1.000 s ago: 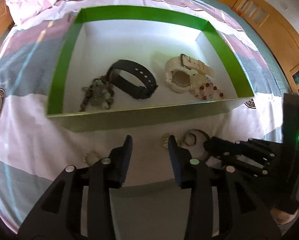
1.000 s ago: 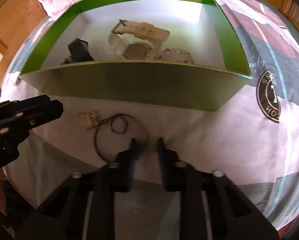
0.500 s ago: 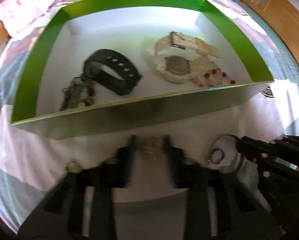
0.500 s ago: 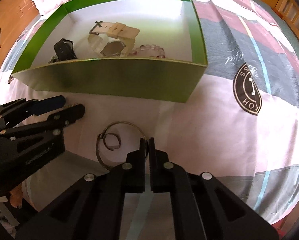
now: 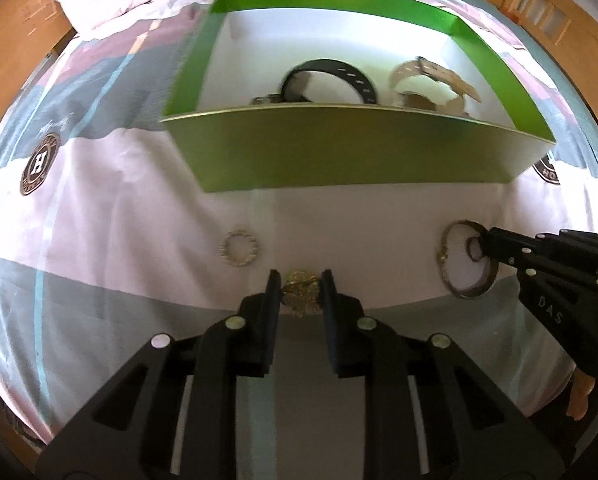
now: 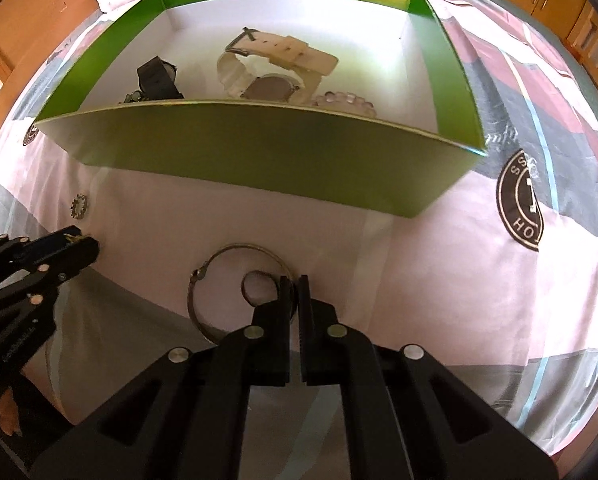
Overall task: Organize jewelry
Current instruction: 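Grasp the gold charm with the left tool while the right tool grasps the silver bangle, then hold the gold charm and silver bangle raised above the bed with both tools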
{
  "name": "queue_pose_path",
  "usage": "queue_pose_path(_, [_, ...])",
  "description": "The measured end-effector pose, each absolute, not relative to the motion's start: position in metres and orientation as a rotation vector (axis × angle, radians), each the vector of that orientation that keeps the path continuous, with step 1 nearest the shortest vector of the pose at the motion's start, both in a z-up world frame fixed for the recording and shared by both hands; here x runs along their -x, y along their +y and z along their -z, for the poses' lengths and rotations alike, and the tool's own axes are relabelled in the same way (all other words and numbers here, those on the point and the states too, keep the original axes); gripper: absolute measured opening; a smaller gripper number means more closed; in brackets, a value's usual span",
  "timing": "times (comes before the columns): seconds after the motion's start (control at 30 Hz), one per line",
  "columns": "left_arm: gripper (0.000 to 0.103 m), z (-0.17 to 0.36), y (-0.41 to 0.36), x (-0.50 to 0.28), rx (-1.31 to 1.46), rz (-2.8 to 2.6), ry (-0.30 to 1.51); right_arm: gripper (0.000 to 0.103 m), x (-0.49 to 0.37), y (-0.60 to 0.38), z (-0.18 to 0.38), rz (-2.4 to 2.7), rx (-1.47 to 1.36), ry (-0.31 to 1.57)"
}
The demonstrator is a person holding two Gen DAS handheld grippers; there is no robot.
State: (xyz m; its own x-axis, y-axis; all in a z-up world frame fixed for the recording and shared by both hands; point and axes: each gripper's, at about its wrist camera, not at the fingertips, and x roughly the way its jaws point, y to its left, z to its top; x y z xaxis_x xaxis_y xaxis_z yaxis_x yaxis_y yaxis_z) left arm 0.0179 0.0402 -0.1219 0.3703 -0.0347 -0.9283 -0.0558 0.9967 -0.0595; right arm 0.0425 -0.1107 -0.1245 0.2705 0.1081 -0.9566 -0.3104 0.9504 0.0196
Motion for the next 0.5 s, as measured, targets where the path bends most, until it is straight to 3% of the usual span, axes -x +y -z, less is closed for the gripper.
queue_pose_path(0.5, [0.020,0.121,0.039,-0.010,0.070,-0.003,1.197,0.004,-0.045,-0.106,0.128,-0.273,0.198,1.268])
